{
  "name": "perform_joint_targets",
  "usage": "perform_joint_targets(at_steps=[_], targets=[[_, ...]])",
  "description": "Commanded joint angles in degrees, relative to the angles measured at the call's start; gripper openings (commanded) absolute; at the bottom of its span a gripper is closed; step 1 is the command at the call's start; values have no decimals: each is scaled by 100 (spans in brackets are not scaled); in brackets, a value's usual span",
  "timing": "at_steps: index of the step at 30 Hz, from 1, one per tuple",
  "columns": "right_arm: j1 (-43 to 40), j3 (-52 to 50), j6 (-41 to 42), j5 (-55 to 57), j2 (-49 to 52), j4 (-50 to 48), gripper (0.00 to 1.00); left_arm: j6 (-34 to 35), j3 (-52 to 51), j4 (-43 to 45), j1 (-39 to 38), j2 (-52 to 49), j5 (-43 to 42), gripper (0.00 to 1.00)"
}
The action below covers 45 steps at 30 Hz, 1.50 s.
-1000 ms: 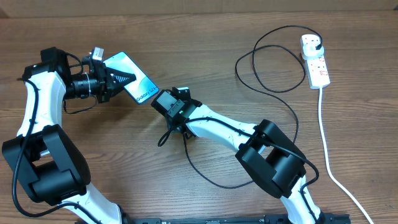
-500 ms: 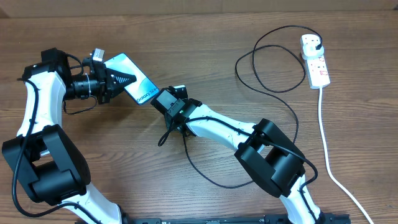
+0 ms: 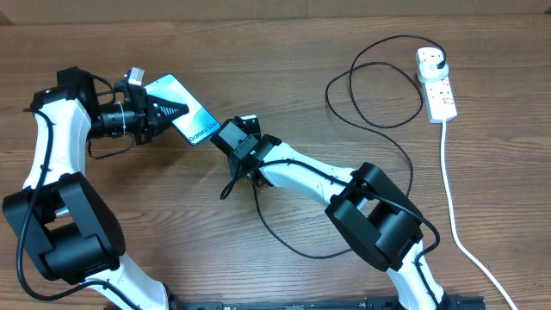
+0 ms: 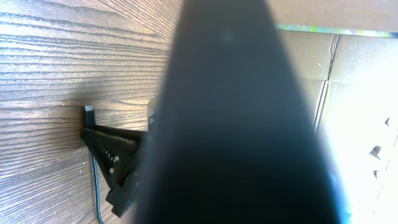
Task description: Plug charger to phone and switch on socket
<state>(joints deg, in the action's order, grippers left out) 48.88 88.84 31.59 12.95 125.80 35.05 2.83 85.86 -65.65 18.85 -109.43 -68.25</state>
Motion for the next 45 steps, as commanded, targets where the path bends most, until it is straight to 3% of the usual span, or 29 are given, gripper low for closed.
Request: perform_joint_targets(at_steps=[1,9,15,18,24,30,39,45], targets=[[-81,-81,-17,-61,317,15,6,-157,48,-20,-11,44,-181,4],[-142,-57,-15,-70,20,146,4,-295,48,-52,-17,46,-184,4],[-435,-57,-17,-564,-898,566,4,-577,48,-153,-35,44,-219,4],[-660,-57,-76,-1137,-1530,848,4,-815,48,-199,-81,46,-391,4],[-1043,-57,-1001,-3359,-2833,1073,4,-1062,48,-195,-179,44,-1067,4],[-1097,-59,-1530,-4701,-3740,1812,4,-1156,50,-162,-179,44,-2240,4],[-1091,-74,-1996,-6153,-4127,2555,4,-881,57,-181,-278,46,-2243,4],[-1034,-459,-1993,-6271,-4124,2524,4,-925,57,-155,-535,46,-2243,4]])
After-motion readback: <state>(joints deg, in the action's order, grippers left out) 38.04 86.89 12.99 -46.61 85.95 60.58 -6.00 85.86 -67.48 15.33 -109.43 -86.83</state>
